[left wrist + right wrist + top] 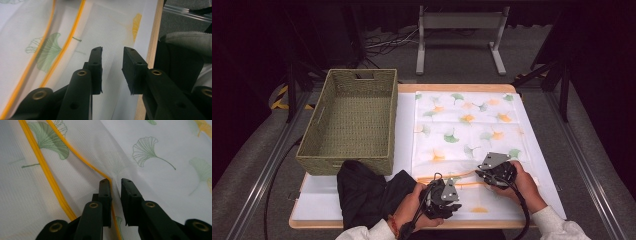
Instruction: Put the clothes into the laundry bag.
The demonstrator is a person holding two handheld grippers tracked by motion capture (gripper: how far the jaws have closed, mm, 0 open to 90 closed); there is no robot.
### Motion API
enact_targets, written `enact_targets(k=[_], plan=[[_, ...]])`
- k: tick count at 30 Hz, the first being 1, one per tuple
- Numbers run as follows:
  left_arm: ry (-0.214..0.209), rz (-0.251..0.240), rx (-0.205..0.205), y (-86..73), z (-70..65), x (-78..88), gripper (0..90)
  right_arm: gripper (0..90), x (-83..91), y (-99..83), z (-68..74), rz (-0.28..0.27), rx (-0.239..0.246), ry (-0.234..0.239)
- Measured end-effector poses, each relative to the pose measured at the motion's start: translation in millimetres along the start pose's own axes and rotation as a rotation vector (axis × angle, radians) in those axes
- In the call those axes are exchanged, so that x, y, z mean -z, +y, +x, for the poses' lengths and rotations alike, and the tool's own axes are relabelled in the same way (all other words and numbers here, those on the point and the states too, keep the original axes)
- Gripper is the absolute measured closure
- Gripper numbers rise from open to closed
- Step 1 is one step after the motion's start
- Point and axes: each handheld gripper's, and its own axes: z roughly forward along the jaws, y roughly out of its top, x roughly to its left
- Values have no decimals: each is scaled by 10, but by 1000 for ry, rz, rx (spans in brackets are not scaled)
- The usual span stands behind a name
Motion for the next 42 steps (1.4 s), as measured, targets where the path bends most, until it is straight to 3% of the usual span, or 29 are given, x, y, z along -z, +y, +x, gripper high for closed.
enact_targets(k=[9, 14, 22, 28, 32, 33, 35, 37, 39, 42], plan=[[4, 39, -20, -33, 3, -105, 707, 855, 10, -10, -12, -5, 15, 0], [0, 38, -17, -35, 6, -102, 737, 882, 27, -11, -26, -20, 11, 1], [6, -48, -44, -13, -36, 69, 897, 893, 102, 1, -43, -70, 6, -15], [24, -74, -80, -34, -96, 335, 897, 894, 130, 10, -47, -74, 5, -16], [62, -95, -83, -163, -107, 636, 898, 894, 156, 11, -60, -91, -12, -12], [92, -100, -73, -242, -97, 744, 898, 895, 161, 11, -63, -93, -12, -12], [102, -114, -56, -307, -77, 819, 897, 896, 174, 10, -70, -99, -10, -8], [141, -164, -19, -504, -35, 1055, 881, 895, 184, 10, -78, -103, -5, -8], [196, -186, 27, -662, 5, 1257, 778, 895, 194, 13, -86, -105, -4, -10], [257, -218, 62, -862, 59, 1477, 628, 895, 211, 21, -89, -112, -13, -17]])
